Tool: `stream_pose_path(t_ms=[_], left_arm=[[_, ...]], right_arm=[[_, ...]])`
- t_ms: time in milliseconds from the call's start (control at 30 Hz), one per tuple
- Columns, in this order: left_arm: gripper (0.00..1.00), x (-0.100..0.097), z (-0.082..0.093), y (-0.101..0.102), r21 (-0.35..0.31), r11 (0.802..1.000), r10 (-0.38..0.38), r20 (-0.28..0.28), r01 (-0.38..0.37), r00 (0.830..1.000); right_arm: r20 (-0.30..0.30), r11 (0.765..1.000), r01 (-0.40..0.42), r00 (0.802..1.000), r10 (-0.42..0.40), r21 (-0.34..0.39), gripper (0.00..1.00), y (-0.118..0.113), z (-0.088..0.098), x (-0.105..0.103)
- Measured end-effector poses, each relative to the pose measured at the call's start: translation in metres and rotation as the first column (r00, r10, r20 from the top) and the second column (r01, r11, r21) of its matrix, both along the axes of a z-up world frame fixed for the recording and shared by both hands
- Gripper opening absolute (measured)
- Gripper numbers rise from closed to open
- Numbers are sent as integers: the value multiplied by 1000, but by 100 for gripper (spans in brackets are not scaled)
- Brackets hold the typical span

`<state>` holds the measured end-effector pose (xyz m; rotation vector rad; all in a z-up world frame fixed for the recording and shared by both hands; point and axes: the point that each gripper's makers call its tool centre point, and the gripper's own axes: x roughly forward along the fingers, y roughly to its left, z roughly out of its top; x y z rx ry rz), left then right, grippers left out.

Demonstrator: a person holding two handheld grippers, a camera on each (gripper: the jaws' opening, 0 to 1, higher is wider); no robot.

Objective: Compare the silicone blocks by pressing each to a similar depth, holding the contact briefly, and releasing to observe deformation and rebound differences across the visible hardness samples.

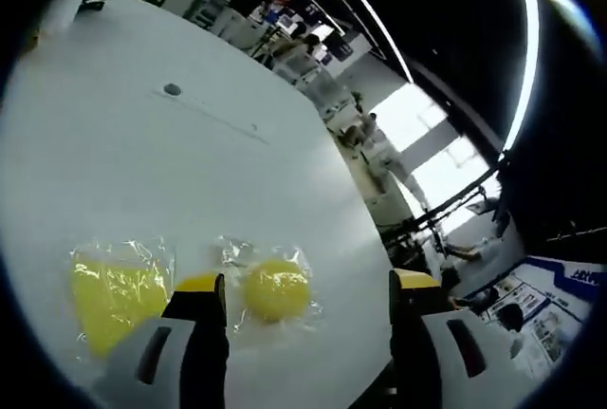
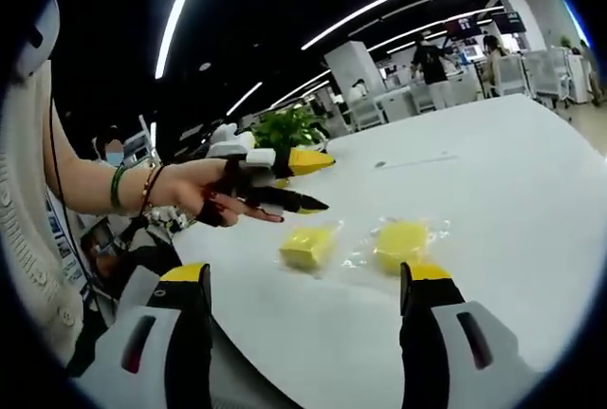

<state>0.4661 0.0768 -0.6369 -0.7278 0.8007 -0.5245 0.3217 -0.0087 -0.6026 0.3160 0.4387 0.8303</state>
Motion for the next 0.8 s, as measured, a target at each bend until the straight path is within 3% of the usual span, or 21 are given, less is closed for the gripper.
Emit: stream_pose_path(t_ms=[200, 800], left_arm=[[68, 14, -20, -15, -52, 998, 29, -75, -33, 997], [66, 37, -72, -29, -28, 995, 85, -169, -91, 982]], right_arm=[[-25, 1000, 18, 1000, -18, -5, 75, -12, -8, 2], [-74, 999, 40, 996, -39, 12, 72, -28, -27, 15]])
